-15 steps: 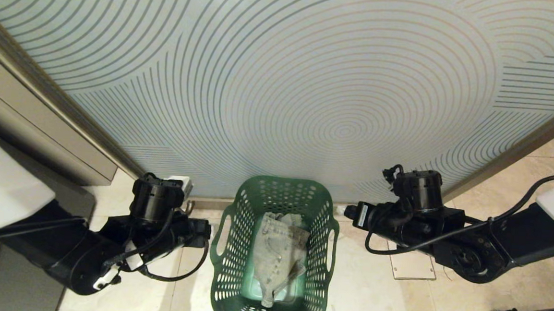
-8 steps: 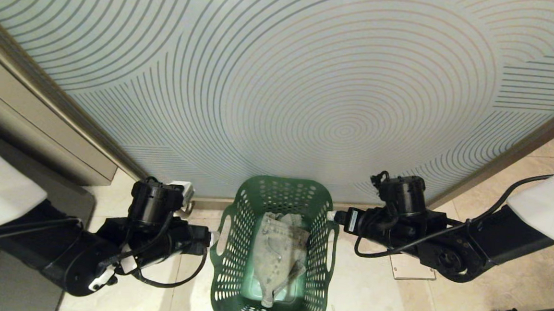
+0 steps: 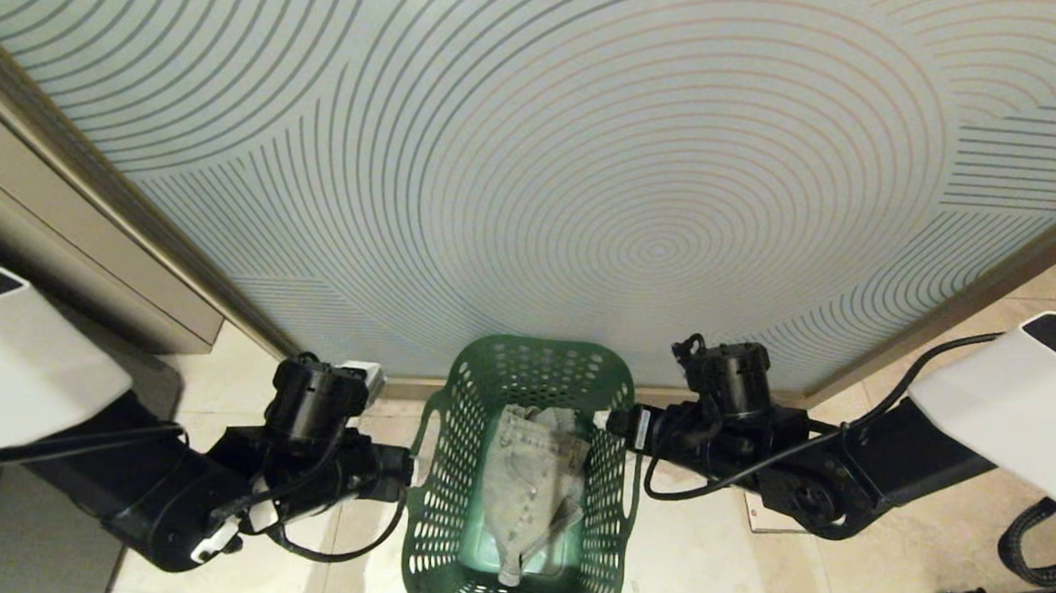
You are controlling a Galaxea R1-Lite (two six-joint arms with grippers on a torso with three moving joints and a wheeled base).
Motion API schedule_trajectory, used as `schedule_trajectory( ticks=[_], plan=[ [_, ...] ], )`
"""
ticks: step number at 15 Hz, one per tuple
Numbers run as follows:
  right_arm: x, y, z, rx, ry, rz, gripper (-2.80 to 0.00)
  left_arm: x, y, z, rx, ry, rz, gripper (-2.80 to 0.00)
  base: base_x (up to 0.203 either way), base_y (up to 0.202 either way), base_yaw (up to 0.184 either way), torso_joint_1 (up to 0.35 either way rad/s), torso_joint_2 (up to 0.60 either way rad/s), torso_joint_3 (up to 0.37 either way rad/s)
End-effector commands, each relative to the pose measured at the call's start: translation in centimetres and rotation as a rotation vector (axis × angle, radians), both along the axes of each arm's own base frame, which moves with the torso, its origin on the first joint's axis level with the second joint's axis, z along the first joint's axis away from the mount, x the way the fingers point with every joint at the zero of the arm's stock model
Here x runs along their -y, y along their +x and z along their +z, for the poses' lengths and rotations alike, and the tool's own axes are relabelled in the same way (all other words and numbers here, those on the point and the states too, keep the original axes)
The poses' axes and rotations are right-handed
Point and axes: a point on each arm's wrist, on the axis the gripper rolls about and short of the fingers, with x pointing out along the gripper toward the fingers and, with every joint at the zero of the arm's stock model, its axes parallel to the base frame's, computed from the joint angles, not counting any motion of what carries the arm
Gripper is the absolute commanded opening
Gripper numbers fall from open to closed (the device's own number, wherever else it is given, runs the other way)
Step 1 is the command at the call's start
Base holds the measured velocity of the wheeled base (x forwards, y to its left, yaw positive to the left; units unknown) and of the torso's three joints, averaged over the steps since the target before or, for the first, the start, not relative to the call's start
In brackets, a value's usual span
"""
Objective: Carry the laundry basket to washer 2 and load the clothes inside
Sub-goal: Pick up the clothes basket and put it beside the washing machine
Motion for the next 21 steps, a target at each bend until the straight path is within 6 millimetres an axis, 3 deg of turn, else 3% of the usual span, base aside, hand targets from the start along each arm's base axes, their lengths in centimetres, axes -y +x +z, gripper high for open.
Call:
schedule_trajectory(
  ticks=[1, 9, 12, 17, 21],
  plan=[
    [-0.5, 0.0, -0.6, -0.011, -0.003, 0.009, 0.00, 1.0, 0.1, -1.1, -0.029, -0.007, -0.005, 0.00, 0.000, 0.000, 0.000, 0.000, 0.00, 0.000],
    [-0.9, 0.5, -4.1, -0.081, -0.047, 0.013, 0.00, 2.4, 2.2, -3.4, -0.044, 0.004, 0.000, 0.00, 0.000, 0.000, 0.000, 0.000, 0.00, 0.000],
    [-1.1, 0.5, -4.1, -0.080, -0.048, 0.019, 0.00, 2.7, 3.1, -3.6, -0.016, 0.032, 0.038, 0.00, 0.000, 0.000, 0.000, 0.000, 0.00, 0.000],
    [-2.3, -1.1, -5.0, -0.131, -0.082, 0.068, 0.00, 2.8, 3.2, -3.5, 0.002, 0.054, 0.073, 0.00, 0.000, 0.000, 0.000, 0.000, 0.00, 0.000],
    [-2.8, -1.2, -5.6, -0.161, -0.104, 0.085, 0.00, 2.9, 3.1, -3.5, 0.002, 0.052, 0.071, 0.00, 0.000, 0.000, 0.000, 0.000, 0.00, 0.000]
  ],
)
